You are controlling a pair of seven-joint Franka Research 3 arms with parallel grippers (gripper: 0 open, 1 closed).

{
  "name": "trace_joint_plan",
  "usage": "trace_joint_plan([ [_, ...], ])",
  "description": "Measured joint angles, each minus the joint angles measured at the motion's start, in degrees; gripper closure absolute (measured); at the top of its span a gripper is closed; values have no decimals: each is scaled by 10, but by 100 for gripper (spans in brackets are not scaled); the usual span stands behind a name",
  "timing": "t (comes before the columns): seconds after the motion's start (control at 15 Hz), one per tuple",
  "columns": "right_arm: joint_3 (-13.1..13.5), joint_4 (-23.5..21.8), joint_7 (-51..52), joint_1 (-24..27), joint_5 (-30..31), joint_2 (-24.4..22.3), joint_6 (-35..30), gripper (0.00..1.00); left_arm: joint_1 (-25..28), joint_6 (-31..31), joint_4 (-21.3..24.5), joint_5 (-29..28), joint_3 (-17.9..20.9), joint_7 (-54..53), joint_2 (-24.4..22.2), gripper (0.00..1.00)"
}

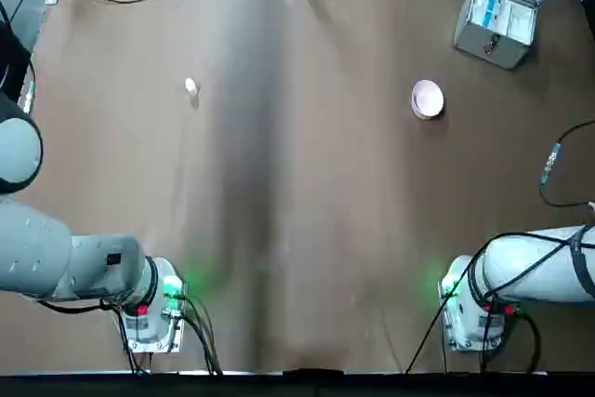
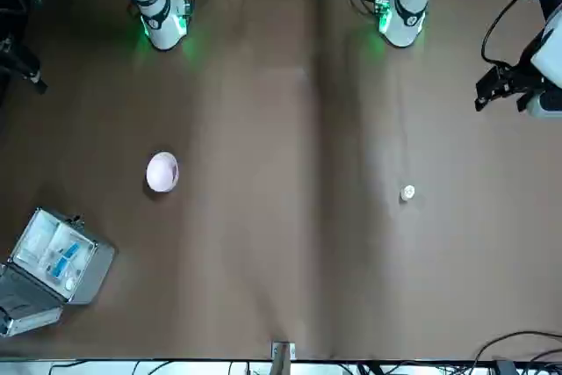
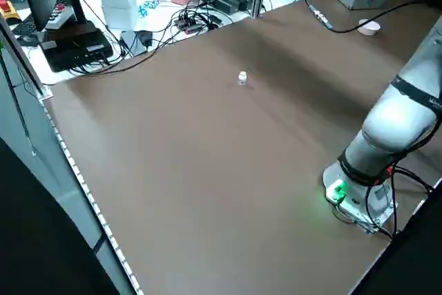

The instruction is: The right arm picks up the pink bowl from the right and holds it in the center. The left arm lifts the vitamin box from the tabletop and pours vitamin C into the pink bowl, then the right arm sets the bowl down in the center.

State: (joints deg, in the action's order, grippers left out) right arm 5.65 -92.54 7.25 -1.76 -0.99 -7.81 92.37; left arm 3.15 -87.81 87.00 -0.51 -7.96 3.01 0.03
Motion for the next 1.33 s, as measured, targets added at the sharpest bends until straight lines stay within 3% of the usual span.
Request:
trace_joint_plan([
  [0.8,3,12,-3,1,0,7,-44,1,1,0,0,0,1,-9,24,0],
  [1.0,1,11,-3,0,0,20,-54,1,3,-15,0,0,6,-87,57,0],
  [1.2,-1,9,-3,-4,0,70,-60,1,45,-39,-11,3,14,-251,99,0],
  [1.33,-2,7,-3,-5,-2,105,-53,1,80,-53,-14,38,15,-343,116,0],
])
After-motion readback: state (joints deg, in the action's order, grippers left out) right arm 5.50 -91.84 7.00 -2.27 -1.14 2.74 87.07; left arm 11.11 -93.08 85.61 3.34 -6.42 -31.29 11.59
